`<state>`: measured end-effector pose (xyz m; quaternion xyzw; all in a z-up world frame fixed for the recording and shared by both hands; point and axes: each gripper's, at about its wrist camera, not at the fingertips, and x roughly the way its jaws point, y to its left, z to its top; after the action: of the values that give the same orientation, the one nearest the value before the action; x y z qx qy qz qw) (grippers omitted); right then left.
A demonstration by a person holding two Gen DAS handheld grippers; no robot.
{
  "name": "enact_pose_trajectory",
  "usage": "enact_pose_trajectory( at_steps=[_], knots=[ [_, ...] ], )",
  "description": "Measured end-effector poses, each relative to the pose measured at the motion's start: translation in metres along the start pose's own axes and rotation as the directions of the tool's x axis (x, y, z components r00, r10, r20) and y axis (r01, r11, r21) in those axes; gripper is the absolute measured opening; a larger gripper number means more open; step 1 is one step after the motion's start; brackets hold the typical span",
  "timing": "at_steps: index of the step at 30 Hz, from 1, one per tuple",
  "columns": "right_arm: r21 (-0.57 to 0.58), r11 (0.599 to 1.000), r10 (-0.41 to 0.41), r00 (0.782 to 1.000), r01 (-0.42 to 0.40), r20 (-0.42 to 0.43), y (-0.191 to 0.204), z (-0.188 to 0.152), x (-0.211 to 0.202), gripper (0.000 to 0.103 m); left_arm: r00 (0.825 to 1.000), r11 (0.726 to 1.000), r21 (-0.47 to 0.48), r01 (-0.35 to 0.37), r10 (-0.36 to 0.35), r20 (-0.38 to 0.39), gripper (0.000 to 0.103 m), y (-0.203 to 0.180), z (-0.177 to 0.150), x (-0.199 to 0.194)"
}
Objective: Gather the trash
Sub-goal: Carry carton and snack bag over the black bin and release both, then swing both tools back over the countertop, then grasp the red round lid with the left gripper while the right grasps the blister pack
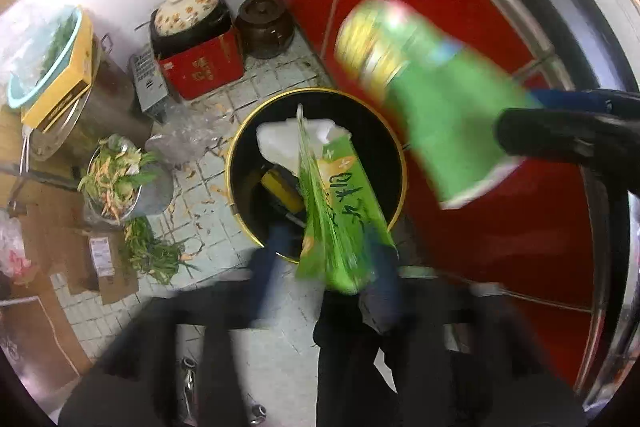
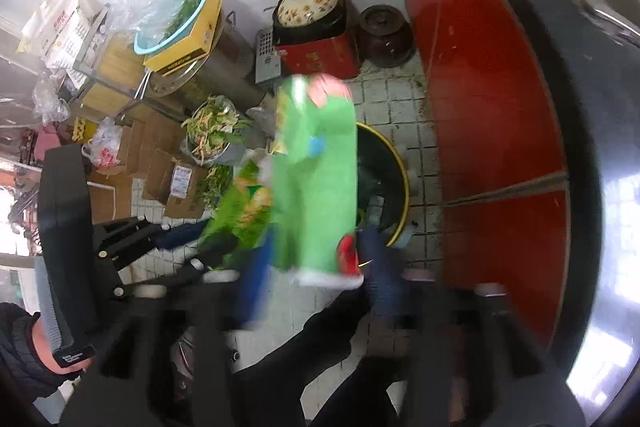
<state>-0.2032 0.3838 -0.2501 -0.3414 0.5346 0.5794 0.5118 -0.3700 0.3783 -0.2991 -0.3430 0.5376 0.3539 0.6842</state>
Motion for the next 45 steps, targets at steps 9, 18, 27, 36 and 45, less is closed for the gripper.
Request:
enact_pose_trajectory(
  at_steps=[9, 18, 27, 36, 45],
  knots=[
    [0.032, 0.999, 0.014, 1.0, -0.015, 0.017, -0.008, -0.005, -0.017, 0.075, 1.0, 1.0, -0.011, -0.017, 0.017, 0.013, 0.073, 0.01, -0.004, -0.01],
    [0.162, 0.987, -0.037, 0.978, 0.003, 0.206, -0.054, -0.065, -0.132, 0.077, 0.99, 0.987, 0.158, -0.04, 0.017, 0.142, 0.081, -0.064, 0.006, -0.079],
    [0.548, 0.822, -0.414, 0.824, 0.156, 0.387, -0.17, -0.241, -0.313, 0.084, 0.952, 0.795, 0.603, 0.066, -0.23, 0.199, 0.091, -0.281, -0.007, -0.144],
    [0.802, 0.569, -0.628, 0.725, 0.181, 0.282, -0.252, -0.439, -0.398, 0.084, 0.908, 0.494, 0.844, 0.208, -0.419, 0.022, 0.092, -0.495, -0.087, -0.173],
    [0.836, 0.518, -0.619, 0.753, 0.18, 0.222, -0.301, -0.542, -0.388, 0.084, 0.924, 0.386, 0.904, 0.184, -0.381, -0.026, 0.092, -0.591, -0.15, -0.147]
  ],
)
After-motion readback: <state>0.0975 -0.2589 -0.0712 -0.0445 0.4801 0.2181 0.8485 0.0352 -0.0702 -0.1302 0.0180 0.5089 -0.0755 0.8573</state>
